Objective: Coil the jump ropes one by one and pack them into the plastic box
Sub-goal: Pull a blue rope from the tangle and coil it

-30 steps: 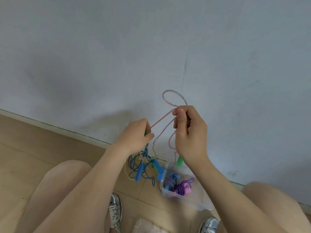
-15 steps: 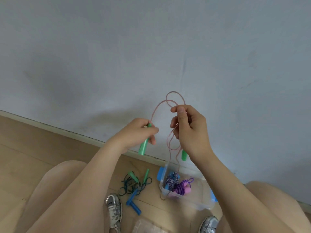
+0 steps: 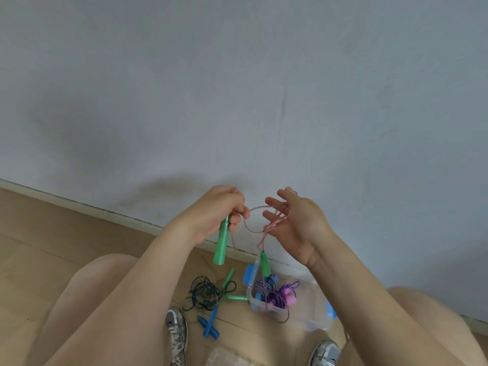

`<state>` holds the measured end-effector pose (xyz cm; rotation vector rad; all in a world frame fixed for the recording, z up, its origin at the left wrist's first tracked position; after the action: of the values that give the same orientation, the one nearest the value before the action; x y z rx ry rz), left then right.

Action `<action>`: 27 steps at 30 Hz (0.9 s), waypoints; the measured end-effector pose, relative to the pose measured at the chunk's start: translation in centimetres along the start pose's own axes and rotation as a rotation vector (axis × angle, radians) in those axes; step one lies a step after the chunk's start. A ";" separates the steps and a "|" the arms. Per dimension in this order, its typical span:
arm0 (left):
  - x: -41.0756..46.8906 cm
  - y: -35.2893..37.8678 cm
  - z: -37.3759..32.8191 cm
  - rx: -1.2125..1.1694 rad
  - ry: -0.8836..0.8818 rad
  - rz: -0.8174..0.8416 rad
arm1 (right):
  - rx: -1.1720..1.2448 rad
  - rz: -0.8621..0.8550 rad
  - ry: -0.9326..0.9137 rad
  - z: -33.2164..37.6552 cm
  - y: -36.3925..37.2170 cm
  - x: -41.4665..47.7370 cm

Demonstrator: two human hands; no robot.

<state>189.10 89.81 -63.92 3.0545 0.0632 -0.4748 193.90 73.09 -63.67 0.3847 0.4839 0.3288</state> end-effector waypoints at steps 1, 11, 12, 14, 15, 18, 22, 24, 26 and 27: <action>0.0 0.1 0.0 0.087 0.010 0.045 | 0.053 -0.013 0.018 -0.1 -0.1 0.1; 0.3 1.5 0.6 0.713 0.234 0.025 | 0.374 -0.006 0.090 -0.2 -0.6 0.5; 0.6 1.4 0.8 0.801 0.244 -0.020 | 0.384 0.012 0.088 -0.1 -0.6 0.5; 1.1 1.0 1.2 0.908 0.244 -0.087 | 0.344 0.022 0.070 0.2 -0.5 0.2; 1.3 0.7 1.4 0.913 0.240 -0.111 | 0.300 0.012 0.052 0.4 -0.4 0.0; 1.5 0.3 1.6 0.846 0.225 -0.114 | 0.127 -0.058 -0.021 0.8 -0.8 -0.1; 1.4 -0.5 1.4 0.829 0.269 -0.138 | -0.113 -0.169 -0.145 1.5 -1.6 0.1; 1.3 -0.9 1.1 0.858 0.276 -0.232 | -0.293 -0.224 -0.206 1.9 -2.3 0.1; 1.3 -1.2 1.0 0.800 0.235 -0.333 | -0.701 -0.261 -0.296 2.4 -3.1 0.2; 1.2 -1.2 0.8 0.728 0.201 -0.372 | -0.949 -0.266 -0.325 2.6 -3.5 0.2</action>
<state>189.97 91.01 -65.16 3.8152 0.6016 -0.2290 196.14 69.41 -63.13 -0.5422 0.0218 0.1996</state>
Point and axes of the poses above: each hand's wrist, its own x-axis towards the middle knuckle, its own y-axis out of the palm, z = x × y, the point moved 2 cm from there along x, towards the middle knuckle, and after that the axes turned 6 degrees about z, right-handed, at the moved point
